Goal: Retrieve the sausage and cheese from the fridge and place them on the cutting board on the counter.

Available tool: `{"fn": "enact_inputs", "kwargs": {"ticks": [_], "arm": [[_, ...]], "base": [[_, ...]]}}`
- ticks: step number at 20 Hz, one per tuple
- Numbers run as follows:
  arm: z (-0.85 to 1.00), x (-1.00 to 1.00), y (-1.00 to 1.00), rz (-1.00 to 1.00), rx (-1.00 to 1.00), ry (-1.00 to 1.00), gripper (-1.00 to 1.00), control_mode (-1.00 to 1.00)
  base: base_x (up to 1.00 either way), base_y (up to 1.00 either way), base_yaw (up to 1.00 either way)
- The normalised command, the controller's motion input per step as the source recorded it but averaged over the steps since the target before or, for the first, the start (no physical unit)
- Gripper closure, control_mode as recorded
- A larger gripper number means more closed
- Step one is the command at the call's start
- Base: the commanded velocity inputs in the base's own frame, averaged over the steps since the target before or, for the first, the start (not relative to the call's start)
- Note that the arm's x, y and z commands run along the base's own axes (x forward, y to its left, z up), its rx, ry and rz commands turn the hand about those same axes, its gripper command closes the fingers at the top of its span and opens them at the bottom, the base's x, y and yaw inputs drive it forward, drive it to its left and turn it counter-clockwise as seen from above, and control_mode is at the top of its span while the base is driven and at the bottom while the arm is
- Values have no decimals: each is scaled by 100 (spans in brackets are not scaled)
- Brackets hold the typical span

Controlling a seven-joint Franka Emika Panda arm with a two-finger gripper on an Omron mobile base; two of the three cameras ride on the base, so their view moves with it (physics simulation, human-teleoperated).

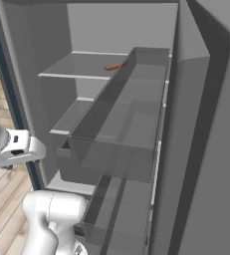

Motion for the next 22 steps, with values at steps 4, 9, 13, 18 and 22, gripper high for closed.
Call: {"fn": "enact_inputs", "kwargs": {"ticks": [4, 9, 13, 18, 22], "arm": [[1, -23, -7, 0, 10, -8, -100, -100], [87, -6, -29, 0, 25, -37, -100, -100], [100, 7, -54, 0, 28, -41, -100, -100], [94, 57, -35, -15, 4, -19, -100, -100], [71, 77, -3, -18, 0, 0, -100, -100]], "base": [[0, 0, 0], [0, 0, 0], [0, 0, 0], [0, 0, 0], [0, 0, 0]]}}
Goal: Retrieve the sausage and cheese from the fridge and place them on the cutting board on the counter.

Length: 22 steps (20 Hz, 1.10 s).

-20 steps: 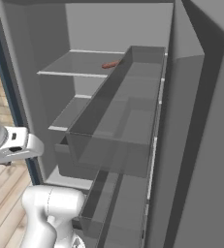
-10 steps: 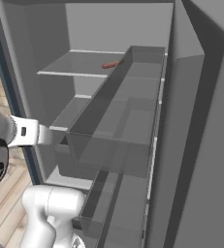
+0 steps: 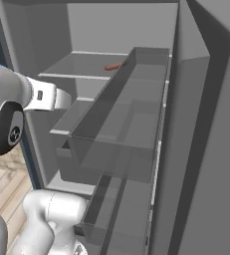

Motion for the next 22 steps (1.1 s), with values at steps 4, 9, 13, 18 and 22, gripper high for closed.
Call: {"fn": "enact_inputs", "kwargs": {"ticks": [4, 9, 13, 18, 22], "arm": [[48, 54, -1, -22, 0, 0, -100, -100], [0, 42, -39, -3, 8, 0, -100, -100], [16, 90, -22, 0, 7, -2, -100, -100], [3, 100, 2, -1, -1, -1, -100, -100], [-27, 100, 4, -6, -3, -1, -100, -100]], "base": [[0, 0, 0], [0, 0, 0], [0, 0, 0], [0, 0, 0], [0, 0, 0]]}}
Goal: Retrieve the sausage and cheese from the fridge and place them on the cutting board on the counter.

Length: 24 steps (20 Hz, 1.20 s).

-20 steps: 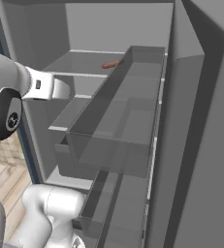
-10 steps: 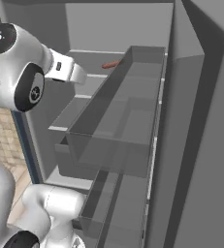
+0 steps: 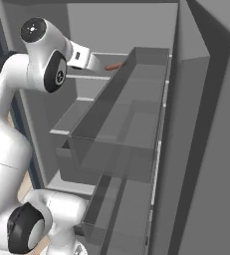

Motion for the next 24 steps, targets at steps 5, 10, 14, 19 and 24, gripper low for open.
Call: {"fn": "enact_inputs", "kwargs": {"ticks": [5, 10, 14, 19, 24], "arm": [[-45, 87, 0, -3, 0, 0, -100, -100], [-3, 98, -3, -1, 0, 0, -100, -100], [2, 88, -20, -3, 0, 0, -100, -100], [0, 74, -23, -7, 0, 5, -100, -100], [0, 48, -6, -6, 0, 4, -100, -100]], "base": [[0, 0, 0], [0, 0, 0], [0, 0, 0], [0, 0, 0], [0, 0, 0]]}}
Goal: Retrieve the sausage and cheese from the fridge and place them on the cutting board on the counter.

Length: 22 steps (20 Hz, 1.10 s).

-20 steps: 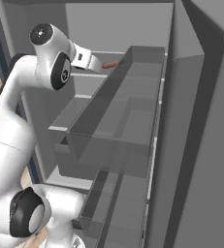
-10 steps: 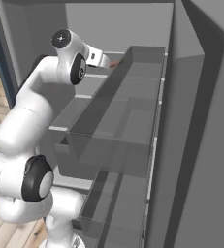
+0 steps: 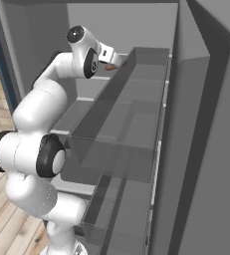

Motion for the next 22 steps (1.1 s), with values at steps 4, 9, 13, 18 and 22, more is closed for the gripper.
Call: {"fn": "enact_inputs", "kwargs": {"ticks": [4, 9, 13, 18, 22], "arm": [[0, 33, -3, -5, 0, 1, -100, -100], [0, 42, -6, -5, 0, 4, -100, -100], [-3, 44, -5, -6, 0, 10, -100, -100], [0, 13, -6, -4, 0, 16, -100, -100], [-3, 2, -10, -1, 0, 12, -100, -100]], "base": [[0, 0, 0], [0, 0, 0], [0, 0, 0], [0, 0, 0], [0, 0, 0]]}}
